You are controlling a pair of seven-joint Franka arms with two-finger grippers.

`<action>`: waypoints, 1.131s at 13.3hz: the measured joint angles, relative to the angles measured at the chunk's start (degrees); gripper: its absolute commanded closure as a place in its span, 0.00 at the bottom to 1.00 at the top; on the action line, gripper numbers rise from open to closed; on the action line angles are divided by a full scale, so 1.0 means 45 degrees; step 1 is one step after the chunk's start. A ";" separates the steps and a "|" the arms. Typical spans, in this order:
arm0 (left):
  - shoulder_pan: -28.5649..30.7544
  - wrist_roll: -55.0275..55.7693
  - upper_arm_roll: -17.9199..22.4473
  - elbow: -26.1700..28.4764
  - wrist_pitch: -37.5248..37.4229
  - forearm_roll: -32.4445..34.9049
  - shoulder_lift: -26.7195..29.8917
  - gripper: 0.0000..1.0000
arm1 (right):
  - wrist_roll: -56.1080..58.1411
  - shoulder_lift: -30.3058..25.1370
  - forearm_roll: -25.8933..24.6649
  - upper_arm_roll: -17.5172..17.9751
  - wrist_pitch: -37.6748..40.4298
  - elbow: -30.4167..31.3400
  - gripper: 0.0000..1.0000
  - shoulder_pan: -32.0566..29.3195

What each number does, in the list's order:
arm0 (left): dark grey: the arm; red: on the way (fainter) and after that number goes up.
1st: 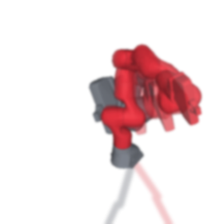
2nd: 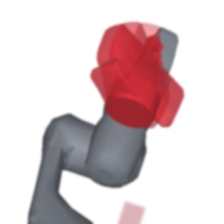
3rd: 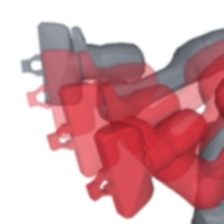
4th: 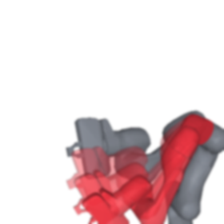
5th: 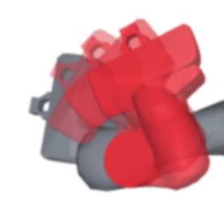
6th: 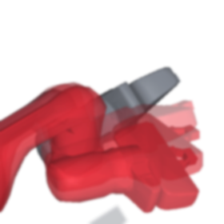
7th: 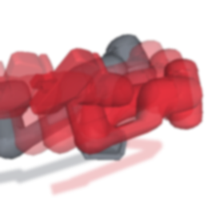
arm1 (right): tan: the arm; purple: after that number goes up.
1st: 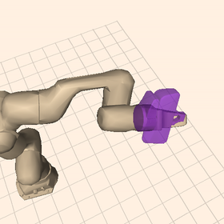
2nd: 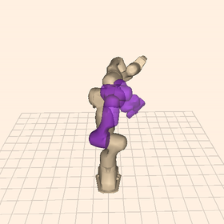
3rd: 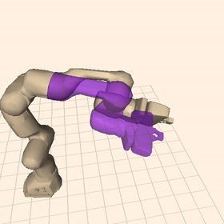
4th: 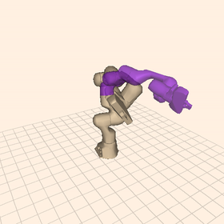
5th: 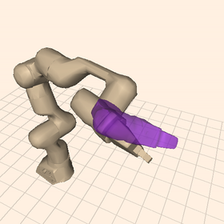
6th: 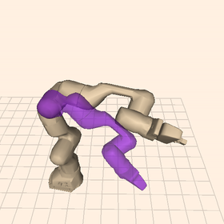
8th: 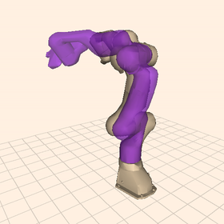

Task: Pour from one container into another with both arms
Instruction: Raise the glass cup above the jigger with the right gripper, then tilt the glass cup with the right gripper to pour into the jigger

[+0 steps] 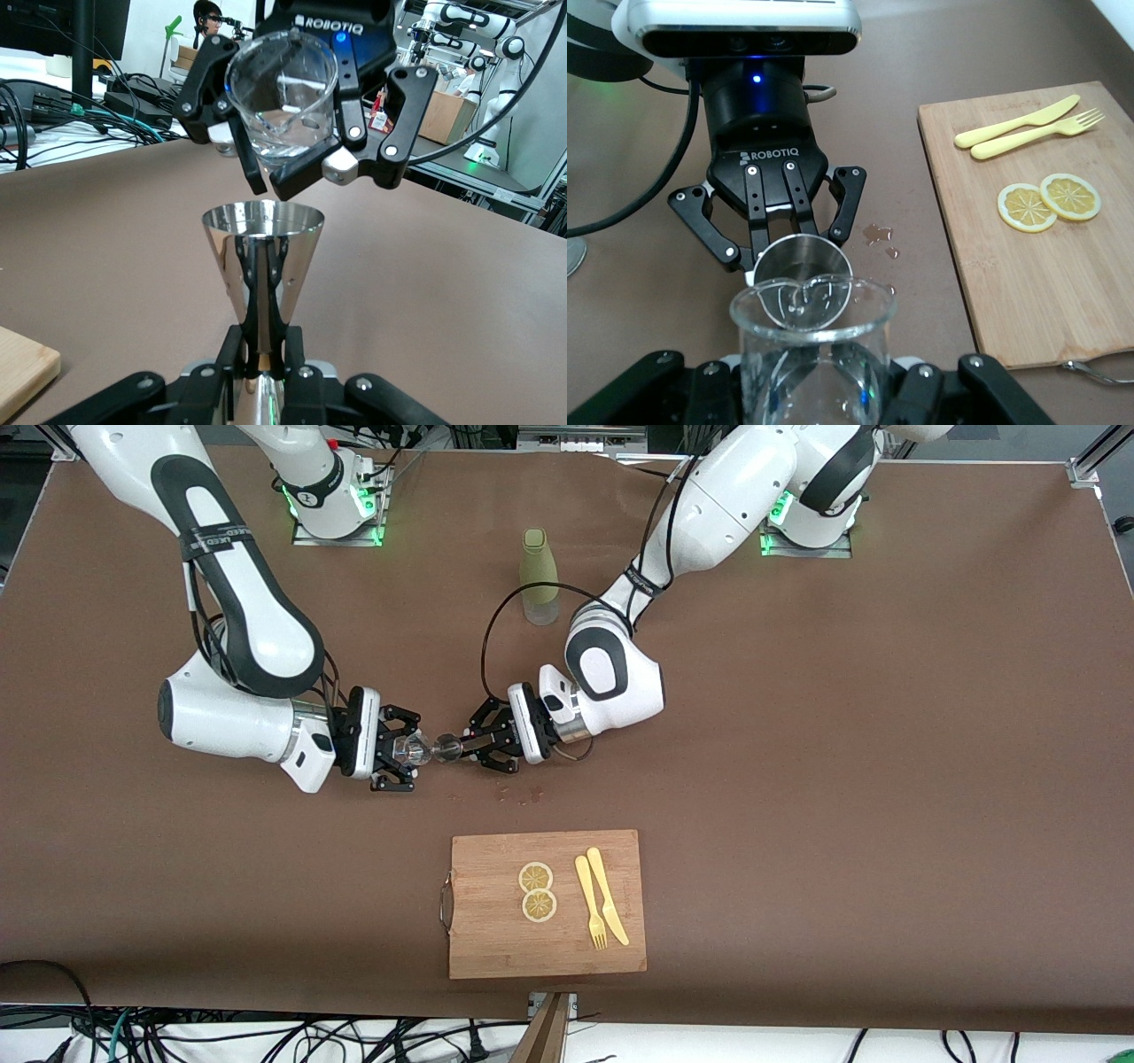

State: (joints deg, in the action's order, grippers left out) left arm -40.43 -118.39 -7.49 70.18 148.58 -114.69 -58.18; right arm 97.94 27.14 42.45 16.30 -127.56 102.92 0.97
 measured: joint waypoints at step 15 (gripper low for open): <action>-0.0007 0.0002 0.0002 -0.0006 0.0000 0.0000 0.0000 1.00 | -0.1918 -0.0137 -0.2065 0.0373 -0.0002 -0.0299 0.97 0.0174</action>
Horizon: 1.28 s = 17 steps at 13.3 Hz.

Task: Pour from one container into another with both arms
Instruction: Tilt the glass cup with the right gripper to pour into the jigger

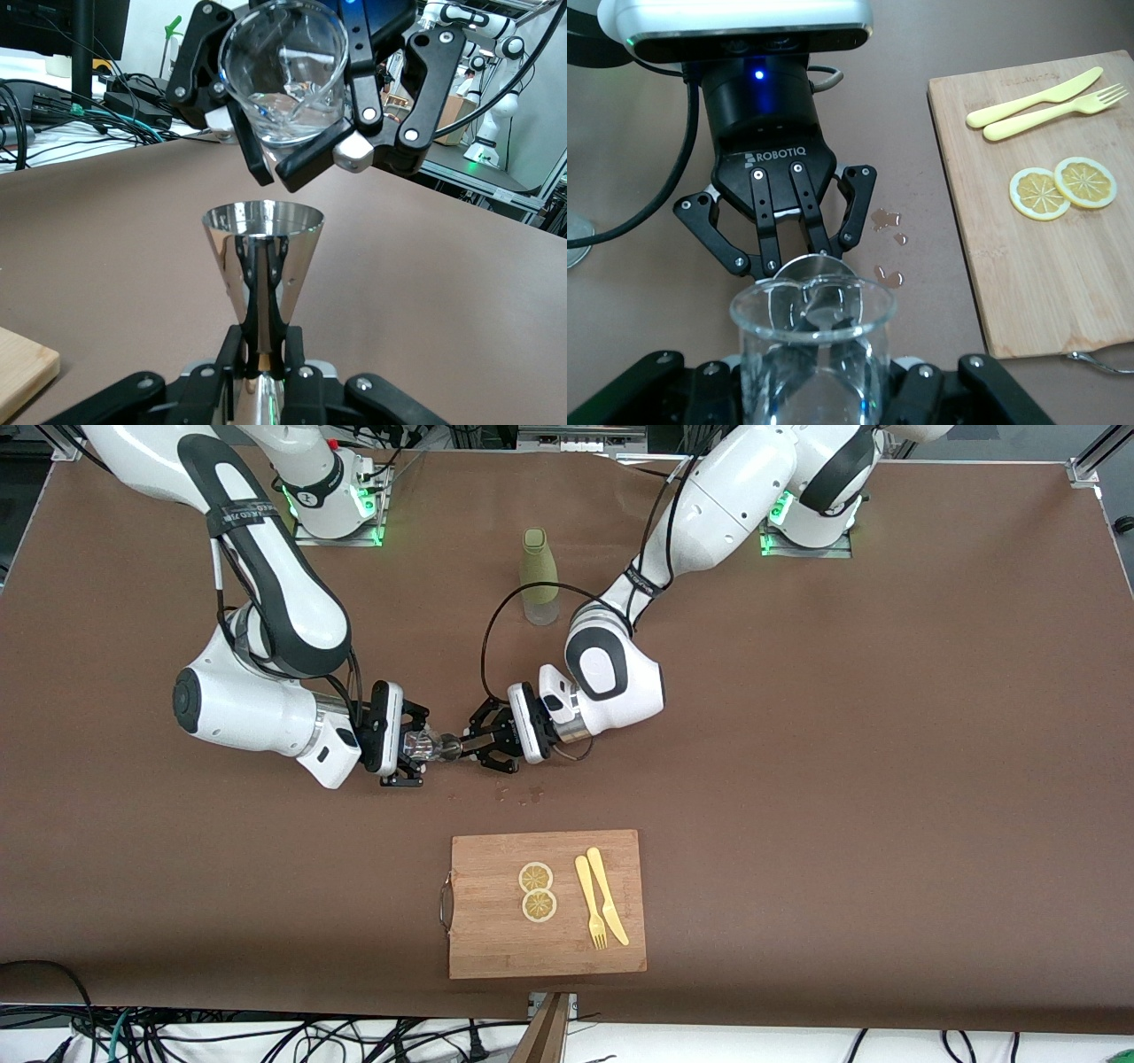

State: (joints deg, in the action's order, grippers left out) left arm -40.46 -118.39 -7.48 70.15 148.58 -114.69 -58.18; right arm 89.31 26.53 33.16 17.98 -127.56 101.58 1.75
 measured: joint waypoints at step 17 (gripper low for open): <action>-0.0003 0.0001 0.0011 -0.0005 0.0031 0.0000 -0.0016 1.00 | -0.1373 -0.0005 -0.1940 0.0218 0.0033 -0.0005 0.97 0.0141</action>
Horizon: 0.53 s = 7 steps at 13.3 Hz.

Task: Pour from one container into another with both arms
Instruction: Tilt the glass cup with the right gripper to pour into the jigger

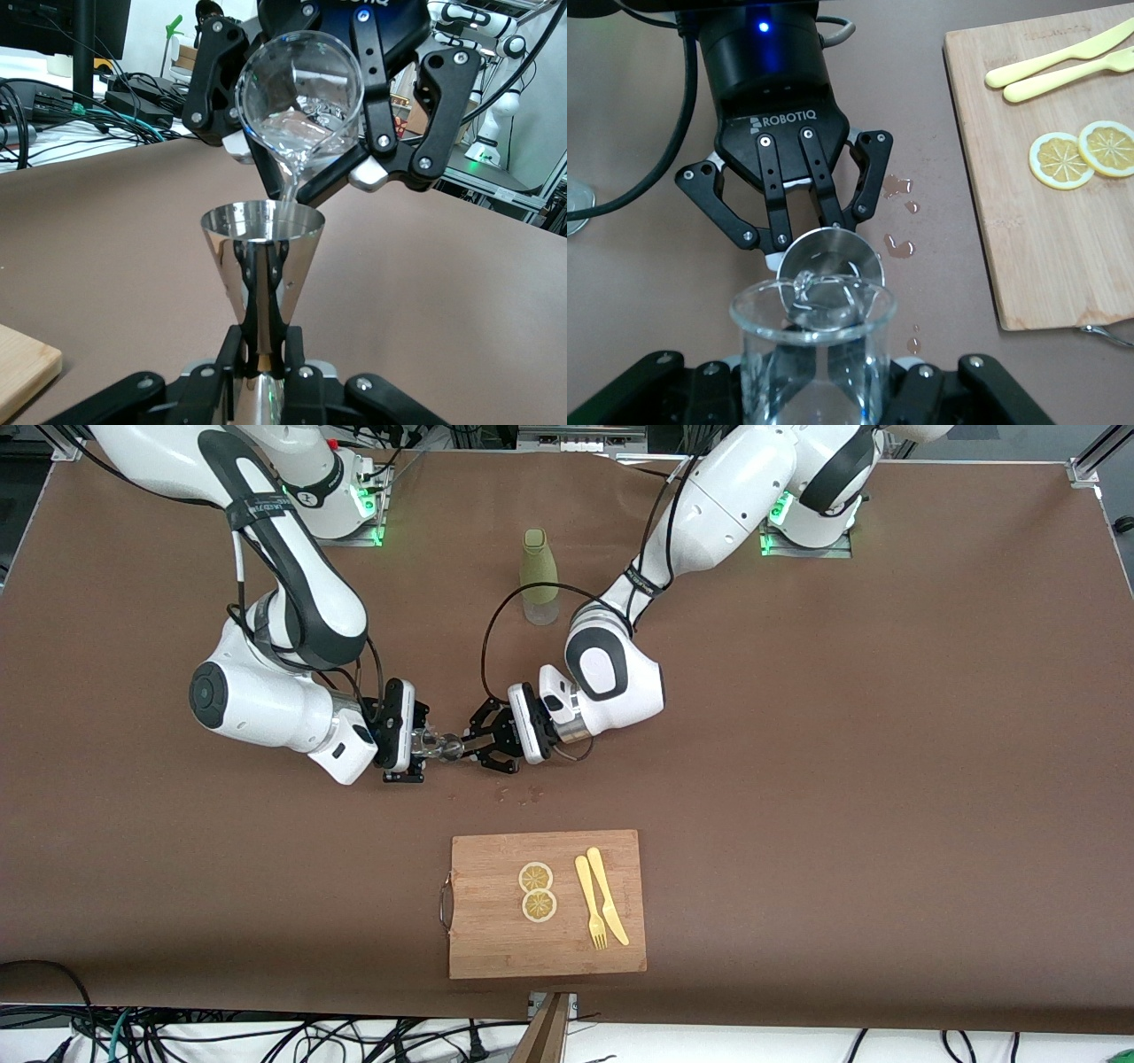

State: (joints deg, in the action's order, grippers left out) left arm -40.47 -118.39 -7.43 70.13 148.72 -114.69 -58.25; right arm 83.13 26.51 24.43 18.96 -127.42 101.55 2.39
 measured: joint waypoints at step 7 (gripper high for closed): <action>-0.0015 0.0000 0.0000 0.0000 0.0016 0.0000 -0.0014 1.00 | -0.0125 -0.0003 -0.0364 0.0010 0.0000 -0.0008 0.97 0.0052</action>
